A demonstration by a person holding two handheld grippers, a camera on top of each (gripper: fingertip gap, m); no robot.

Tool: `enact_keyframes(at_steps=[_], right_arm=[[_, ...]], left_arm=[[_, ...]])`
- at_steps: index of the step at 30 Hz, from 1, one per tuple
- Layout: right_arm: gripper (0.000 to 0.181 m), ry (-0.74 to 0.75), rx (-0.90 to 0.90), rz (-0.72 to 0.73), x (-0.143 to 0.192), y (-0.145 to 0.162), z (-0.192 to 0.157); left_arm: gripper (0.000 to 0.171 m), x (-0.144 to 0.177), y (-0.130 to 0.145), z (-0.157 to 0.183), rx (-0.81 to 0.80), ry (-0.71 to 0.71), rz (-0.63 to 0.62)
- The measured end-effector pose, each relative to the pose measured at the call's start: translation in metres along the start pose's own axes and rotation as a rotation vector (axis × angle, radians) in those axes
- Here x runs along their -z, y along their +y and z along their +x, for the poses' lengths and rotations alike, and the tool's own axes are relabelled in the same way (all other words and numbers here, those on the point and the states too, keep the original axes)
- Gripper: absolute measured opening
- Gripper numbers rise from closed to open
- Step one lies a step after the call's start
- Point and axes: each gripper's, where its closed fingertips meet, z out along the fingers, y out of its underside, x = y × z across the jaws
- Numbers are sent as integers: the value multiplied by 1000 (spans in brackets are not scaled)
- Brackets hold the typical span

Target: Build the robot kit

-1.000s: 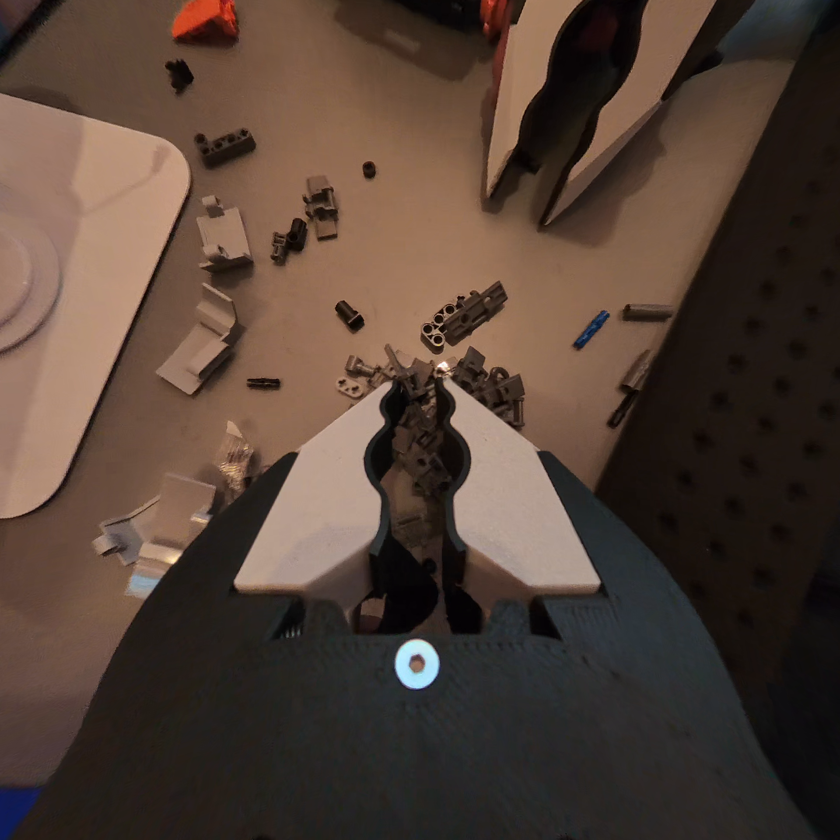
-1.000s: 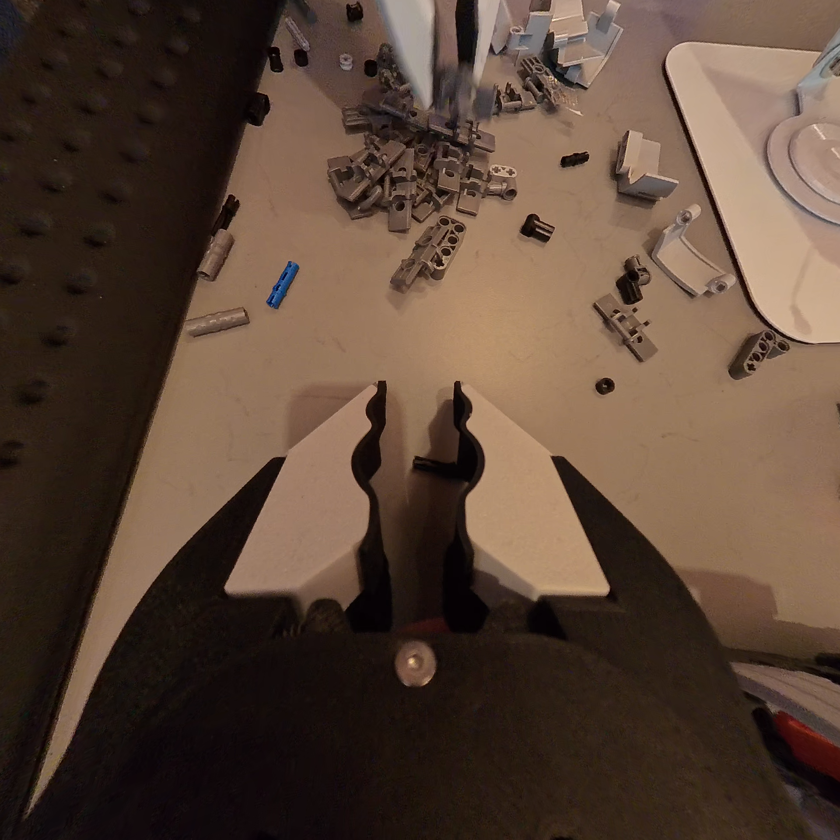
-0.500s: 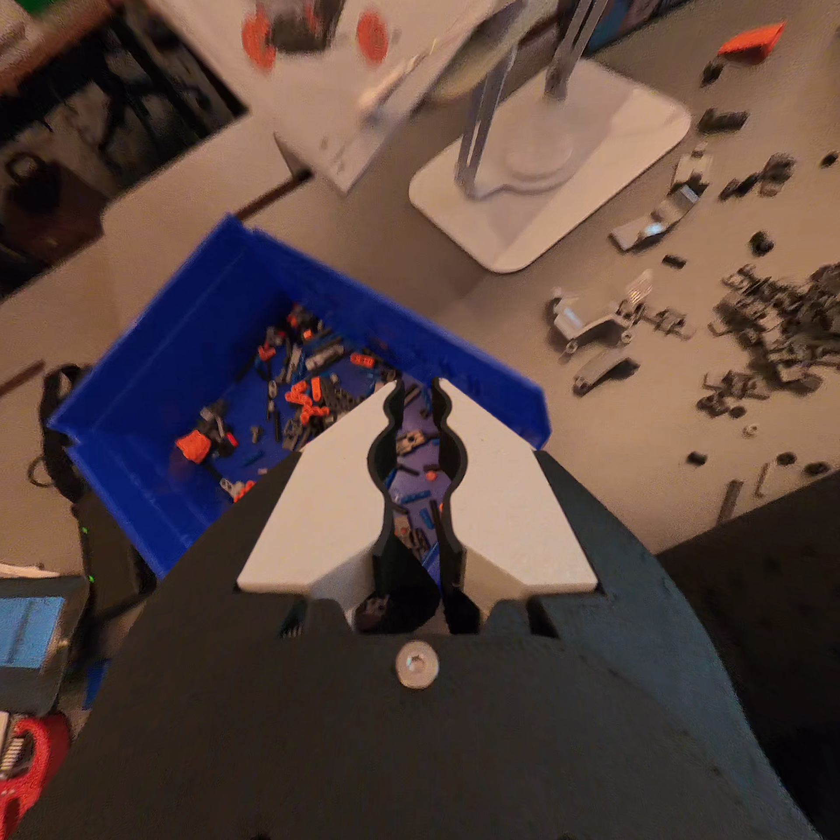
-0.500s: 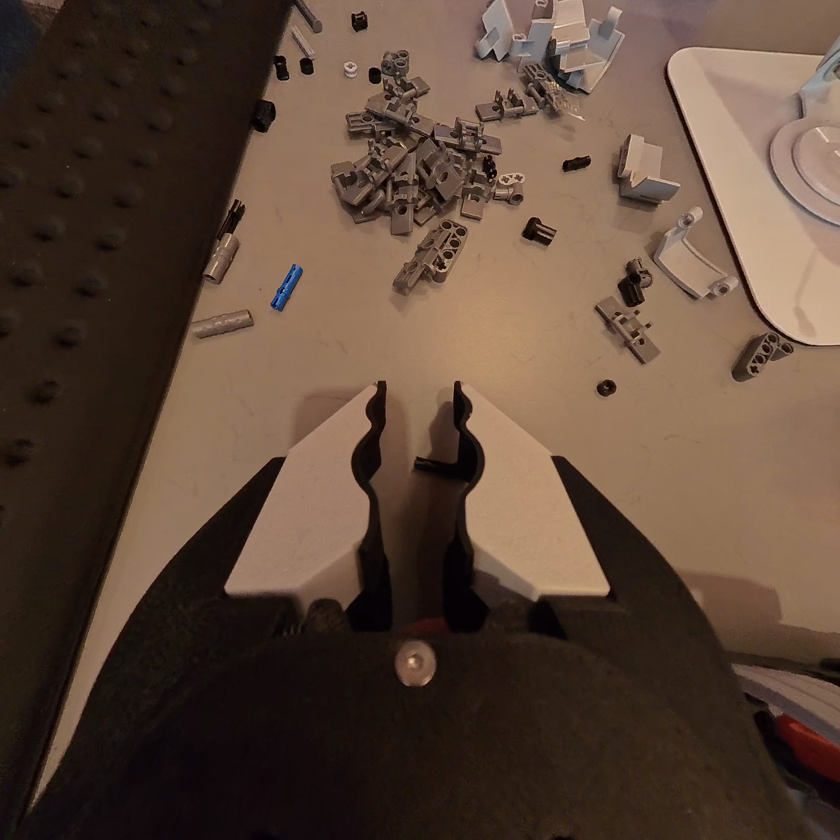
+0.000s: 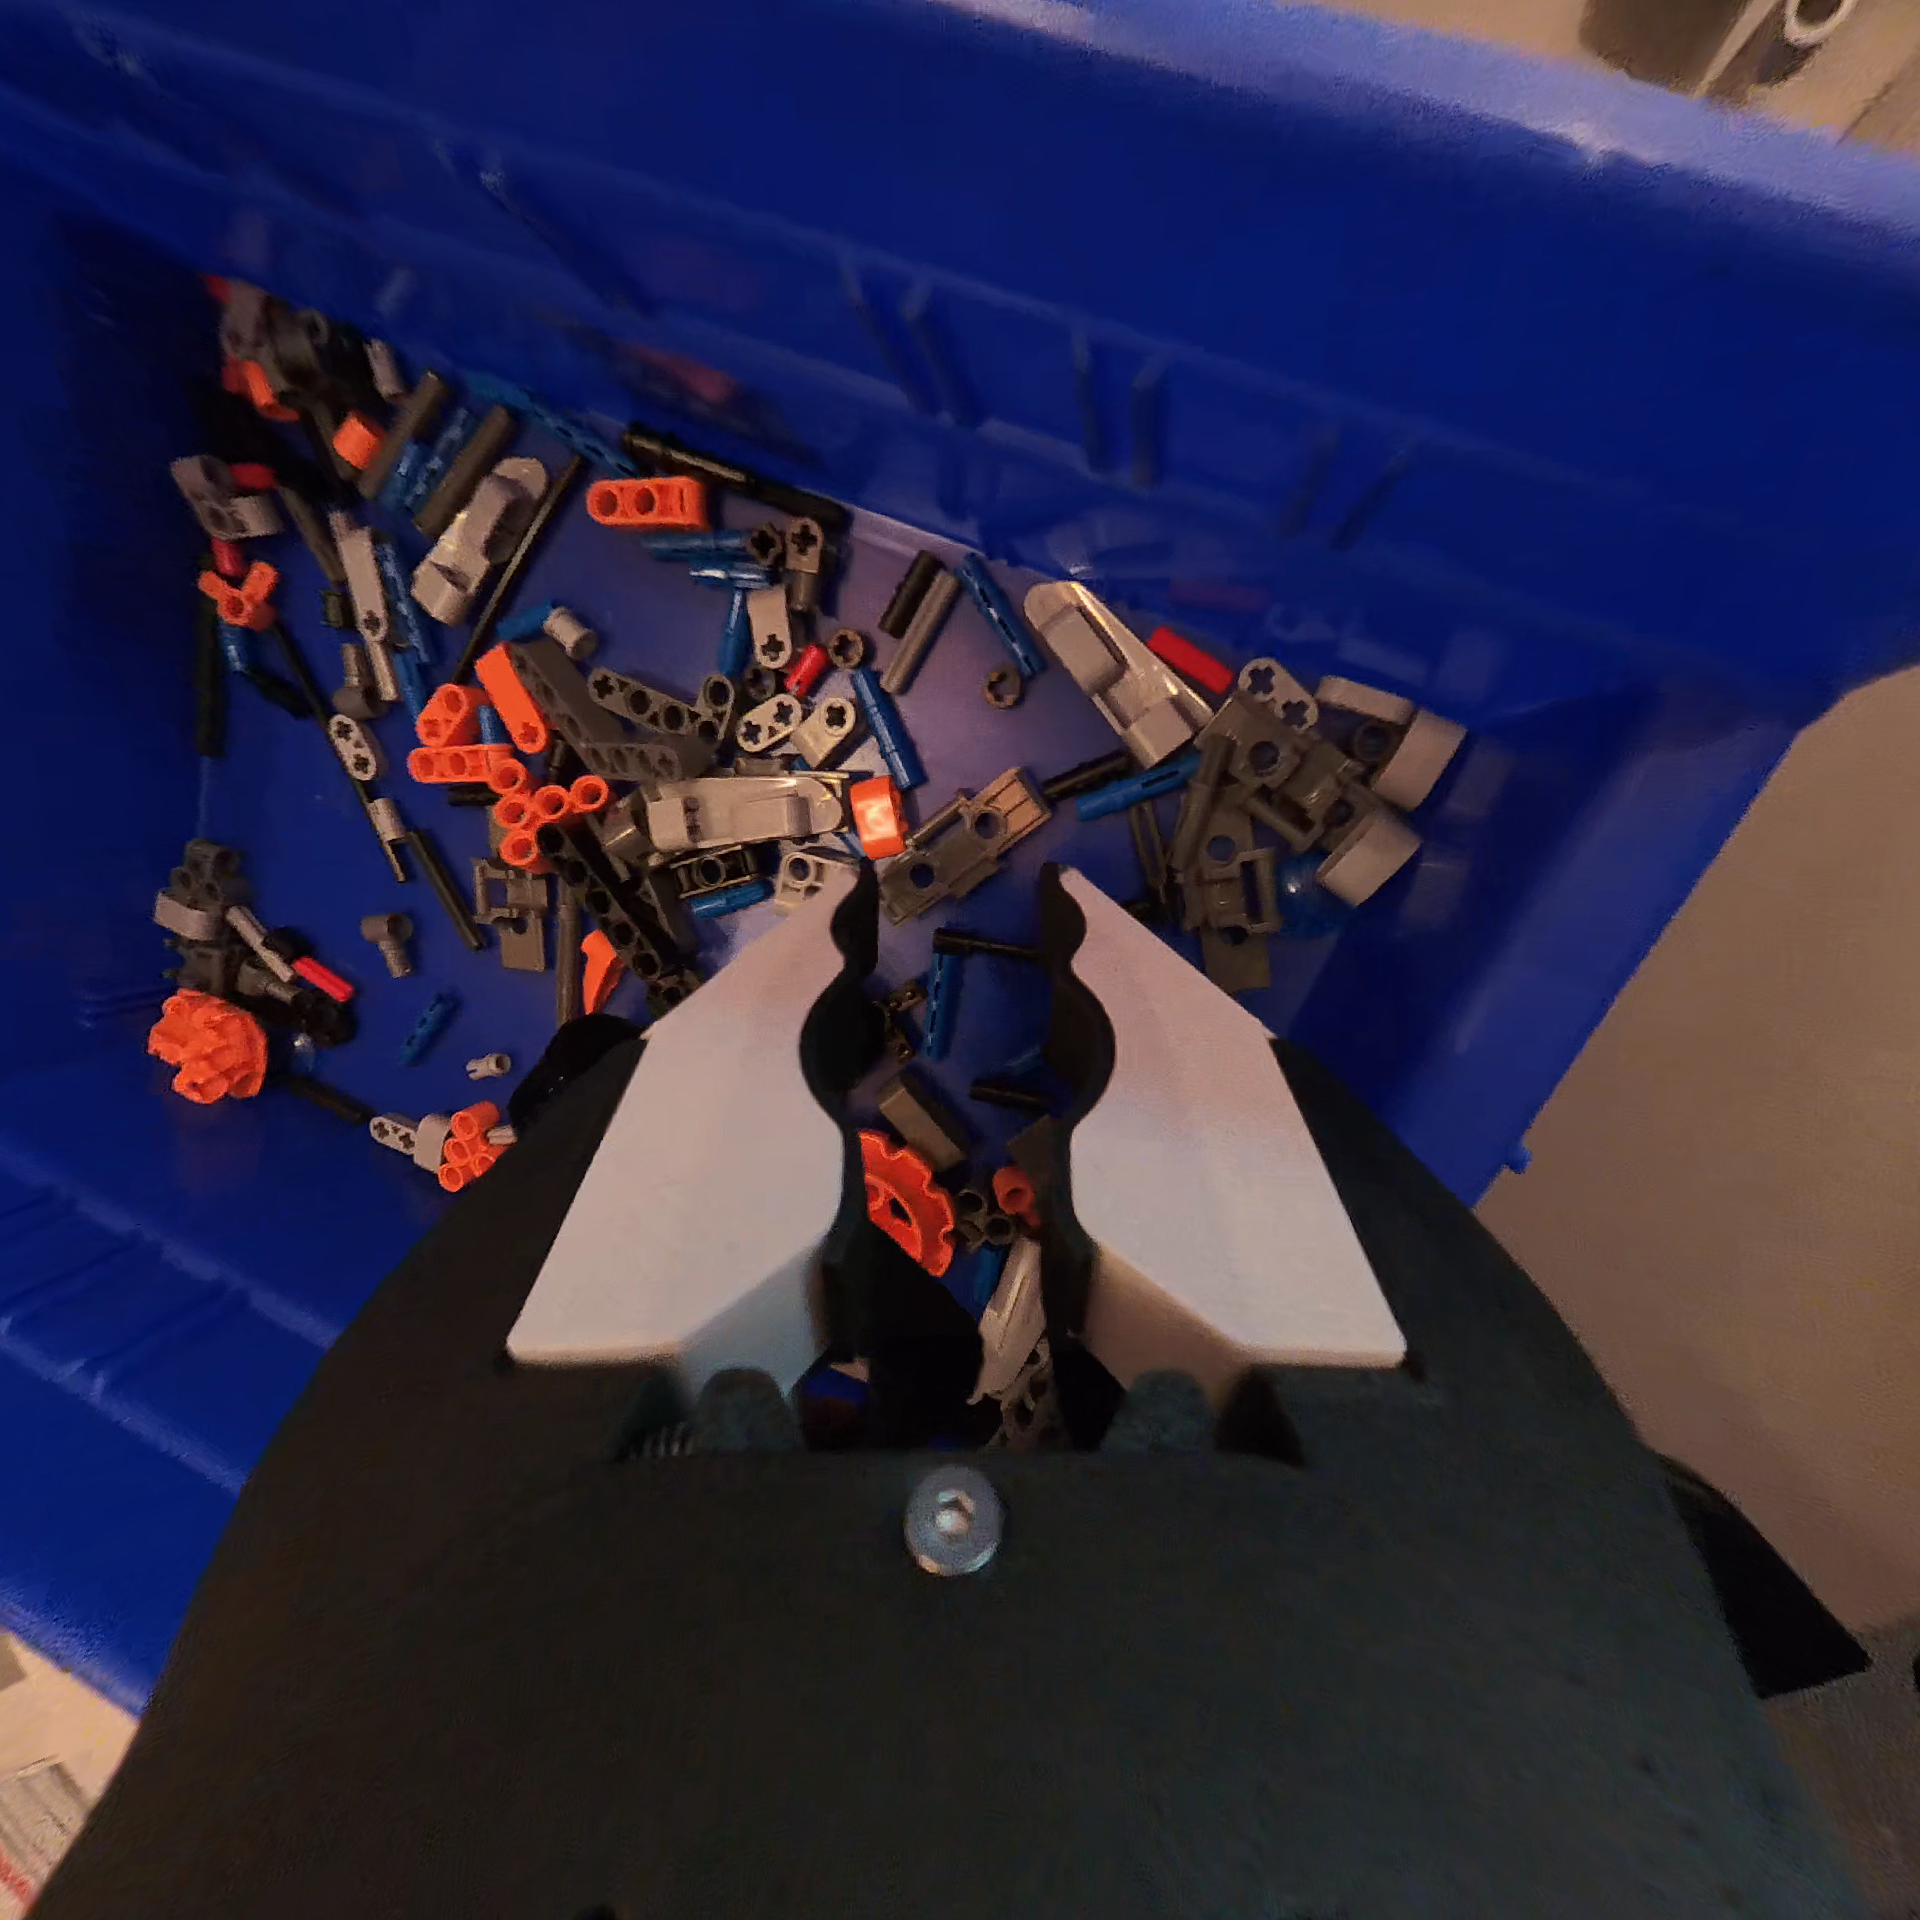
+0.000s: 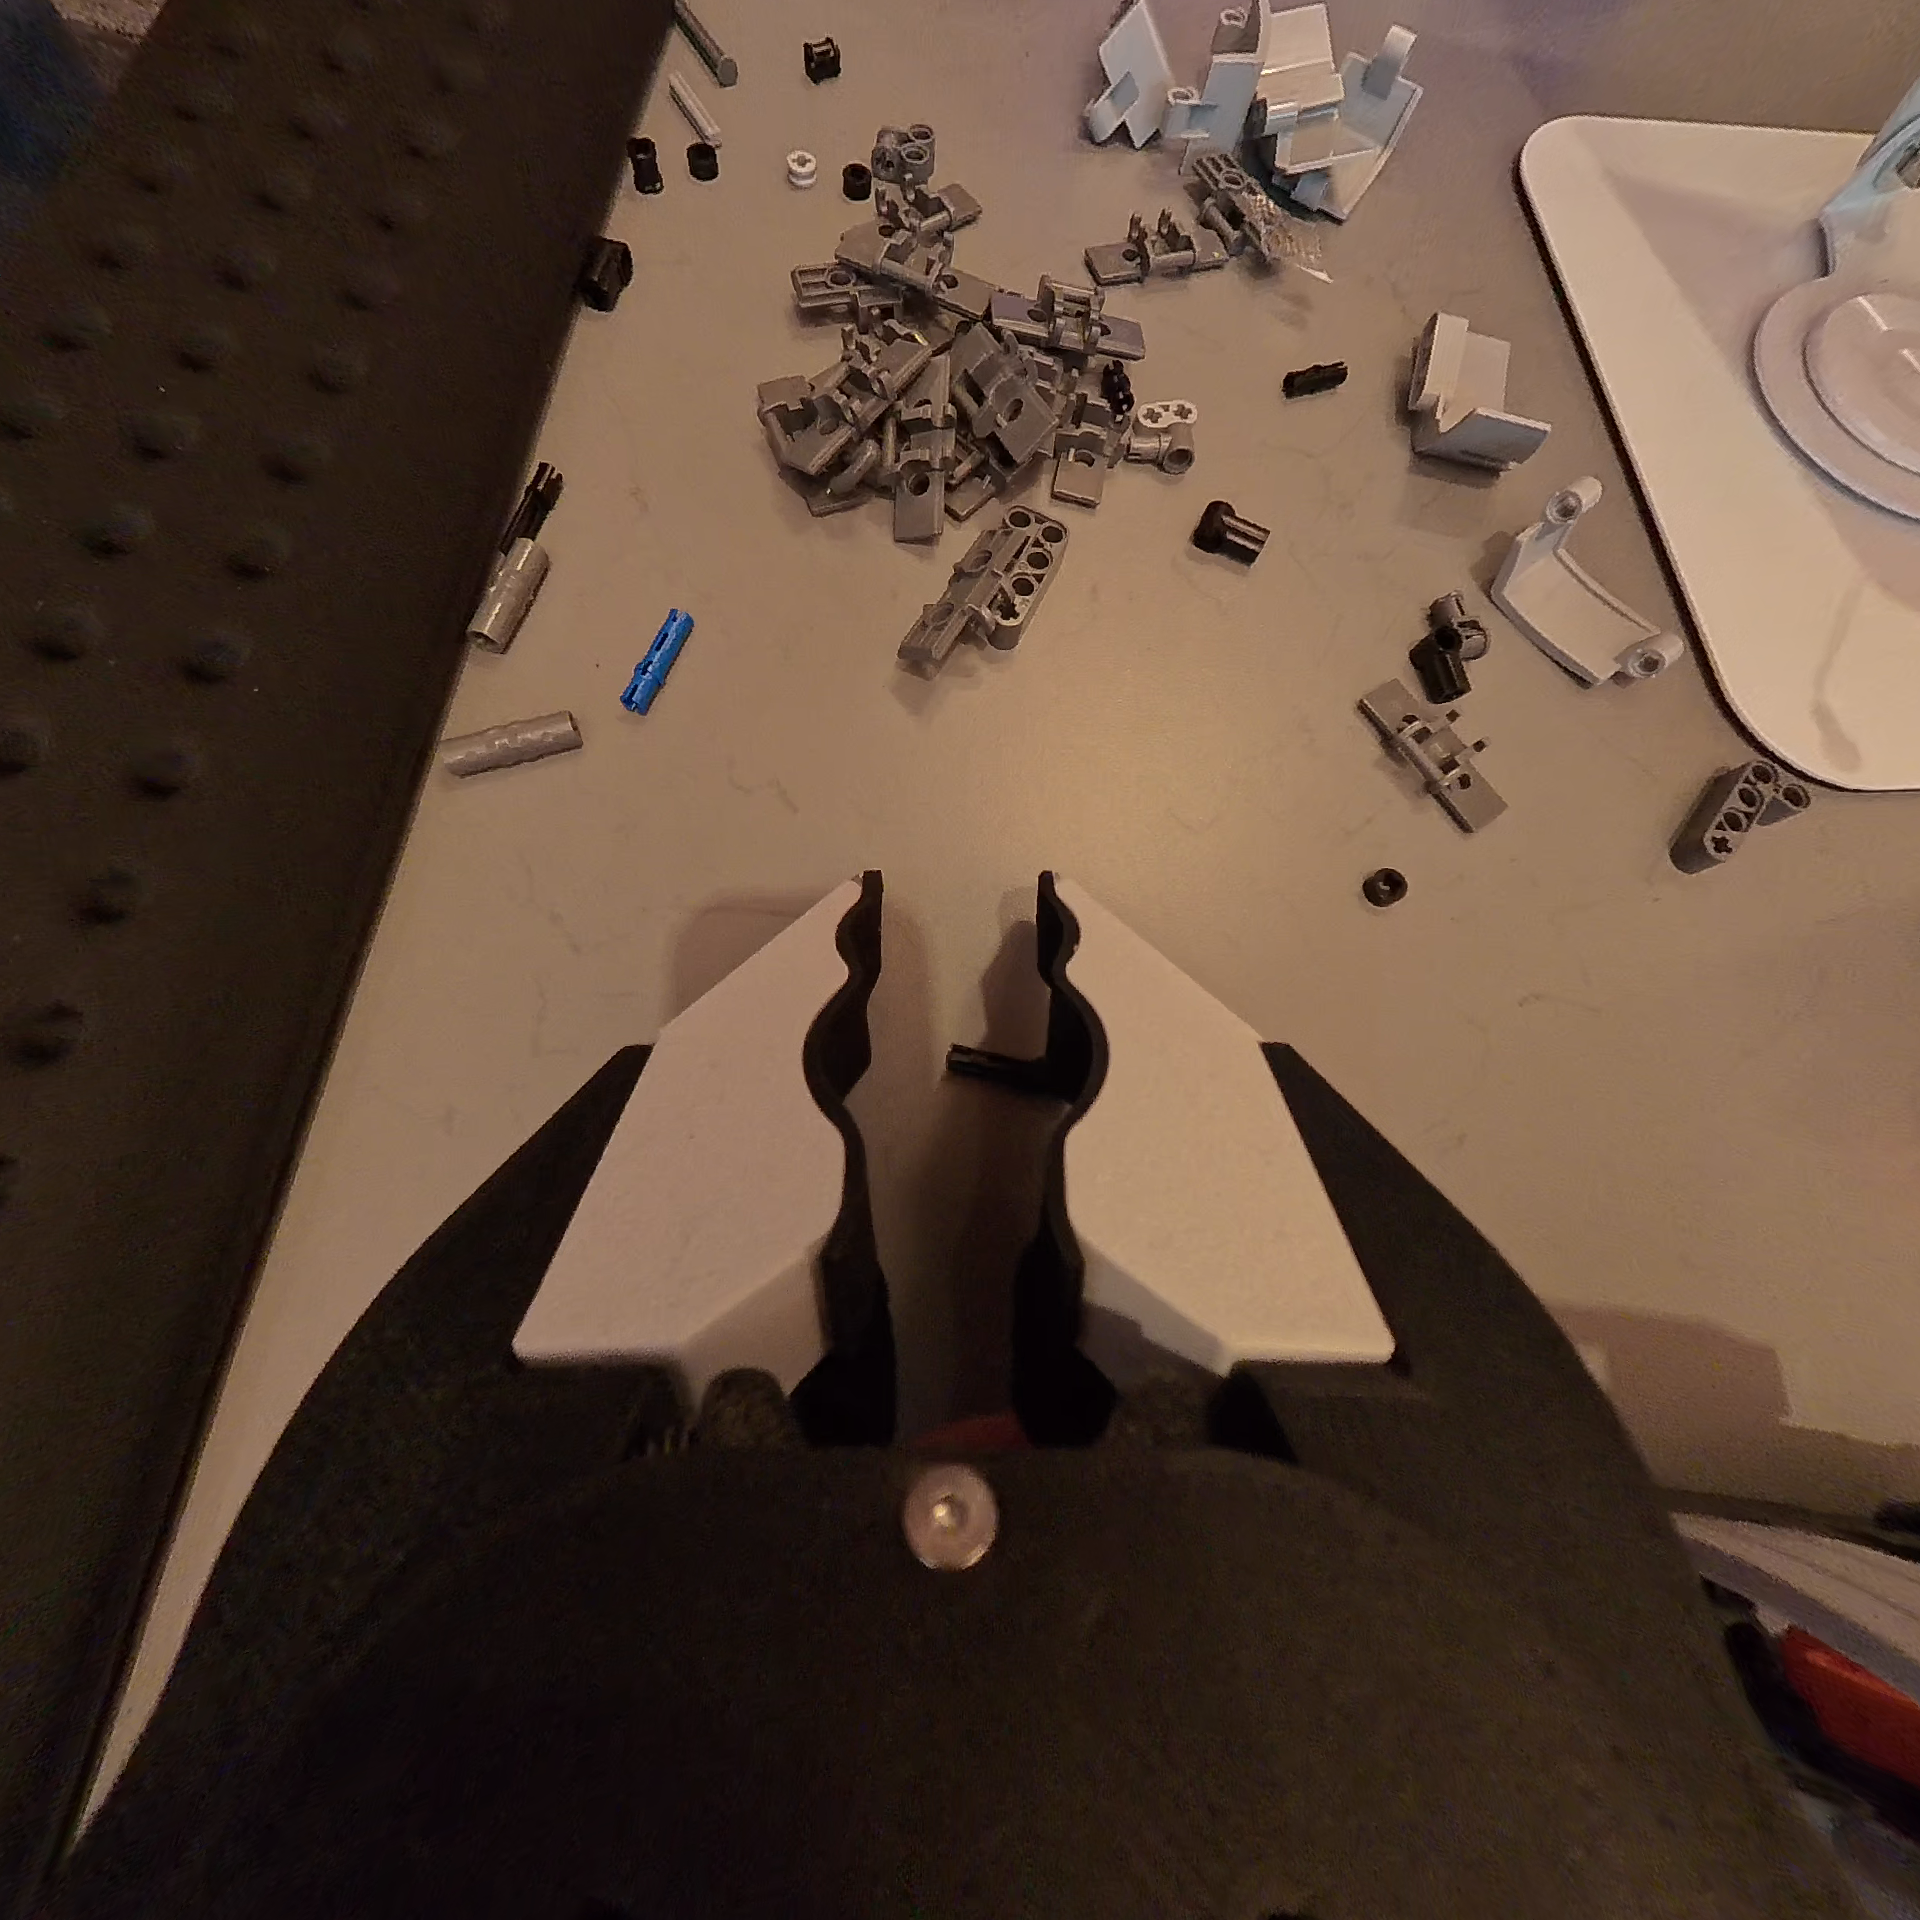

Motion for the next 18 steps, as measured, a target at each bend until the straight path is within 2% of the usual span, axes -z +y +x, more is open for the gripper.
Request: enact_keyframes(at_steps=[4, 12, 15, 18], right_arm=[[27, -2, 0, 1, 0, 0, 0], [28, 0, 3, 0, 0, 0, -1], [28, 0, 4, -2, 0, 0, -1], [28, 1, 6, -2, 0, 0, -1]], left_arm=[[21, -7, -5, -1, -13, -9, 11], [14, -5, -7, -6, 22, -45, 48], [9, 3, -12, -8, 56, -60, 92], [9, 28, -23, -8, 79, -86, 179]])
